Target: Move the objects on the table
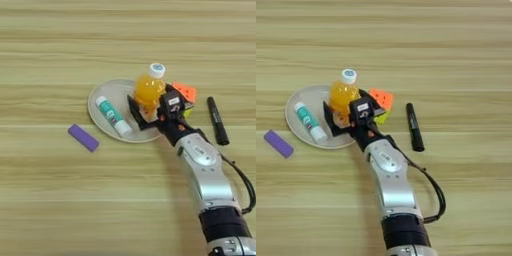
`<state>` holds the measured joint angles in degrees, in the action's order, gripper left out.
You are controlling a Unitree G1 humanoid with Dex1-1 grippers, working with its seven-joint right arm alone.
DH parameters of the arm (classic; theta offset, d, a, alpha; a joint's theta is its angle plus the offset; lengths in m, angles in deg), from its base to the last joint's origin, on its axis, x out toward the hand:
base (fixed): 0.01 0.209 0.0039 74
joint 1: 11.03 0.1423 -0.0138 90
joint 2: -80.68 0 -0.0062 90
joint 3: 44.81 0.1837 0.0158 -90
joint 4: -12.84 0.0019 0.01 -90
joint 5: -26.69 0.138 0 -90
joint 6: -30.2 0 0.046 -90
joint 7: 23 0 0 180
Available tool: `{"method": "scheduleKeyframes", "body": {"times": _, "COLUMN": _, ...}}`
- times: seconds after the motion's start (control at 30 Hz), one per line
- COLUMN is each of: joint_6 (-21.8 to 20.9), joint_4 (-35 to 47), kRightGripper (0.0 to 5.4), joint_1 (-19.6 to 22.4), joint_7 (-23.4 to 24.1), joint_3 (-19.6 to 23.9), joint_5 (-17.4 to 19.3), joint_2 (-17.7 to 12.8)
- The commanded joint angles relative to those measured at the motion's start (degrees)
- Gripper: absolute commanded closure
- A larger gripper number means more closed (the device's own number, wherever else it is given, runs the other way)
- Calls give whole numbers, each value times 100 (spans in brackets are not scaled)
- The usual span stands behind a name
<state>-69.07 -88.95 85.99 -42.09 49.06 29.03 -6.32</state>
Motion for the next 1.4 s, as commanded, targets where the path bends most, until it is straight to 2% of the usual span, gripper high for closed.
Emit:
{"method": "scheduleKeyframes", "body": {"times": 0.03, "joint_6": -48, "joint_4": 395, "kRightGripper": 3, "joint_1": 139, "joint_7": 35, "joint_3": 90, "joint_5": 34, "joint_2": -177}}
{"method": "scheduleKeyframes", "body": {"times": 0.43, "joint_6": 373, "joint_4": 1198, "kRightGripper": 3, "joint_1": -517, "joint_7": -278, "joint_3": 194, "joint_5": 237, "joint_2": -354}}
{"method": "scheduleKeyframes", "body": {"times": 0.83, "joint_6": 846, "joint_4": 2041, "kRightGripper": 3, "joint_1": -1337, "joint_7": -481, "joint_3": 829, "joint_5": 370, "joint_2": -925}}
{"method": "scheduleKeyframes", "body": {"times": 1.03, "joint_6": 804, "joint_4": 1751, "kRightGripper": 3, "joint_1": -1311, "joint_7": -345, "joint_3": 1275, "joint_5": 349, "joint_2": -1071}}
{"method": "scheduleKeyframes", "body": {"times": 1.17, "joint_6": 824, "joint_4": 1457, "kRightGripper": 3, "joint_1": -1141, "joint_7": -193, "joint_3": 1412, "joint_5": 351, "joint_2": -1070}}
{"method": "scheduleKeyframes", "body": {"times": 1.4, "joint_6": 692, "joint_4": 446, "kRightGripper": 3, "joint_1": -755, "joint_7": 22, "joint_3": 1535, "joint_5": 306, "joint_2": -1136}}
